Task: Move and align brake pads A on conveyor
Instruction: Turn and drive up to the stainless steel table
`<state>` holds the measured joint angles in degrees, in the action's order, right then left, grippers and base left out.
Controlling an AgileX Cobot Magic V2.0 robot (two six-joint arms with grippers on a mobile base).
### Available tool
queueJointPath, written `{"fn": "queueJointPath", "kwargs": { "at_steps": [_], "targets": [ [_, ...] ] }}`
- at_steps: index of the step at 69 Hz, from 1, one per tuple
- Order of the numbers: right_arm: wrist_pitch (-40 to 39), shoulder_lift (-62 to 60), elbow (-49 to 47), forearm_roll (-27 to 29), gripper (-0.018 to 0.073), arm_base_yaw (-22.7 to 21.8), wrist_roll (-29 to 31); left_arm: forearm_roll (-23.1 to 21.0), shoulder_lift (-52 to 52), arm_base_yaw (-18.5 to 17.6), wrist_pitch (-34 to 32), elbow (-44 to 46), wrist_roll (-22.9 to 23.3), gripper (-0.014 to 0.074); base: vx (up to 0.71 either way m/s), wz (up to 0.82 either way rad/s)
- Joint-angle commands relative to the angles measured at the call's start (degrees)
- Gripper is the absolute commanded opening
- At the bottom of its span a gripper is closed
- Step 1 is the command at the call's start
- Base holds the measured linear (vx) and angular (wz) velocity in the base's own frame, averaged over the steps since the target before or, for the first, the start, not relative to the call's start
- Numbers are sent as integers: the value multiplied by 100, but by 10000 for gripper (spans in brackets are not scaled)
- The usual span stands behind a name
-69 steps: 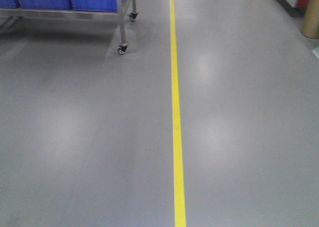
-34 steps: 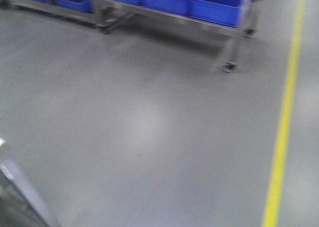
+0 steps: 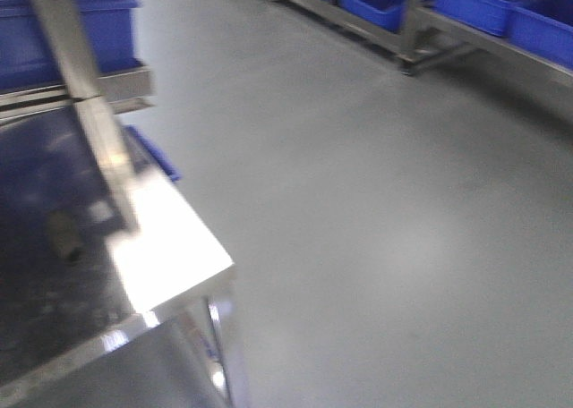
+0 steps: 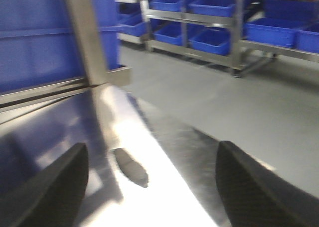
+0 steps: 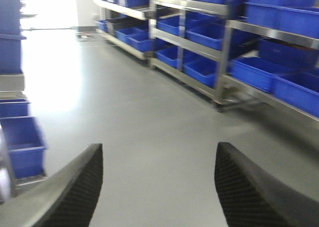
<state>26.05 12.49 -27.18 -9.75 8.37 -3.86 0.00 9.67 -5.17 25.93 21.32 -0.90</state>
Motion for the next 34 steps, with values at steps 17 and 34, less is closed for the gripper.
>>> {"fn": "queueJointPath", "kwargs": {
  "at_steps": [17,34],
  "targets": [
    [-410,82,-150,-41,473,-16,42,-58,79,-18,-415,142,3,524,20,87],
    [-410,82,-150,-41,473,-16,42,-58,79,-18,-415,142,3,524,17,81]
  ]
}}
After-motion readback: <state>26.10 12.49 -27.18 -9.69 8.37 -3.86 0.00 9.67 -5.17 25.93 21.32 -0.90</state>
